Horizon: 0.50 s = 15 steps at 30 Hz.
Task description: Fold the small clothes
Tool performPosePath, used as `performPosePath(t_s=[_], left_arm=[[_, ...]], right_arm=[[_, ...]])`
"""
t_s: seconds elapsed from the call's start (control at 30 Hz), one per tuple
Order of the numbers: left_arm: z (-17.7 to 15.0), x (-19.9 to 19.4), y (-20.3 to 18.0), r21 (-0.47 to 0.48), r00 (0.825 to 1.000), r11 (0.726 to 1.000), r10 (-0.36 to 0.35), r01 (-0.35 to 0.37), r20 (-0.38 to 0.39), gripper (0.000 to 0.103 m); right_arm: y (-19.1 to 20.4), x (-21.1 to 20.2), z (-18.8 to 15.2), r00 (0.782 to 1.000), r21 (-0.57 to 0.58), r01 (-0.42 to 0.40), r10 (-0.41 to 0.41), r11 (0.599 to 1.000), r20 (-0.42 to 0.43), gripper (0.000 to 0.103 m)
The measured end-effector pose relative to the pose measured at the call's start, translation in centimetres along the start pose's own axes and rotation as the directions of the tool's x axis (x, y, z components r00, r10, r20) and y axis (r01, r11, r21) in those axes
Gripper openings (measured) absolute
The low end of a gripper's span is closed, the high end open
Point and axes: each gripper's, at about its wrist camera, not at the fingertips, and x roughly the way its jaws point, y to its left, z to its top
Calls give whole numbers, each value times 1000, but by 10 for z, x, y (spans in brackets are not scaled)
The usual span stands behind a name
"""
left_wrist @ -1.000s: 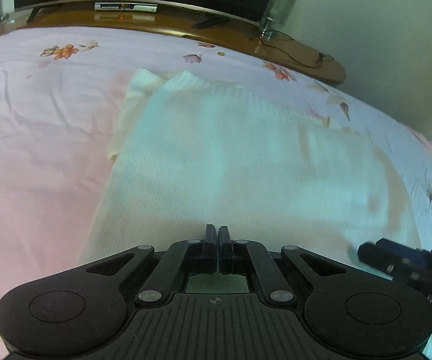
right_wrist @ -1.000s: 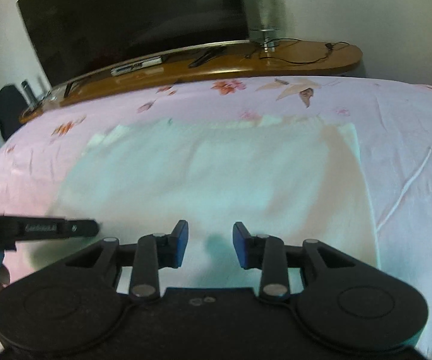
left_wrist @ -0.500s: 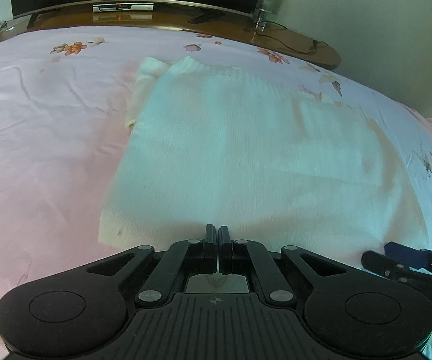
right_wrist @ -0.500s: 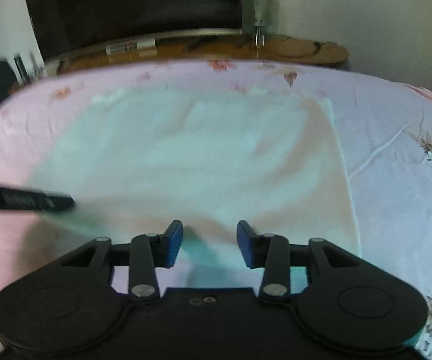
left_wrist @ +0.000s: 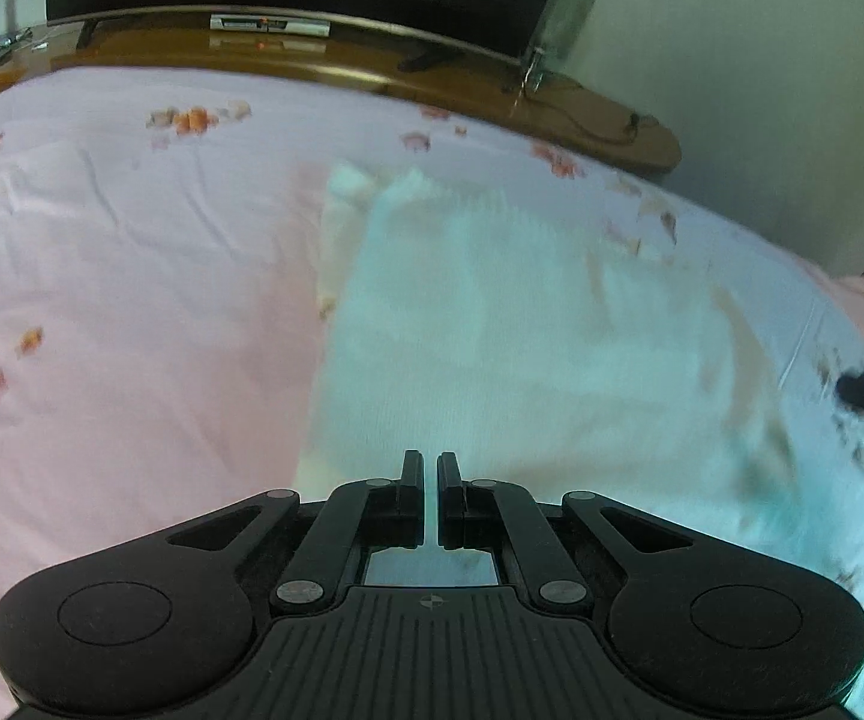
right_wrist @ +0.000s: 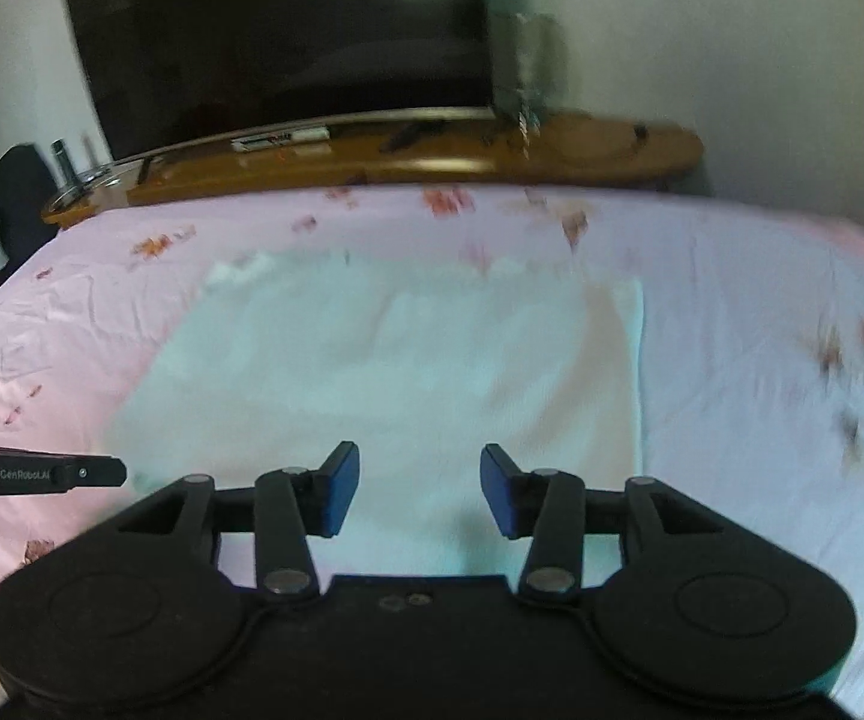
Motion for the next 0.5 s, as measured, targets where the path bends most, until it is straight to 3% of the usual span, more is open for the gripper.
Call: performPosePath(t_s=[0.17,0.27,0.37,0.43,0.5], left_arm=[[60,-23,-11,48,998,999,0,-3,63,1],[92,-29,-11,9,993,1000,13,-14,118,1],[98,-21,0,-51,992,999,13,-6,128,1],[89,-8,9,-86,995,996,2,7,103,1],[76,10,19,-117,998,993,7,2,70,1]], right_arm=[[-4,-26,73,995,-84,28,-20,996,96,52],[-10,-24,102,989,-90,63,-50,994,140,54],[-16,-1,95,990,-26,40,-37,999,133,53],[-15,21,74,996,18,-8,6,1000,86,40],[-9,38,50,998,38,-34,31,999,57,34]])
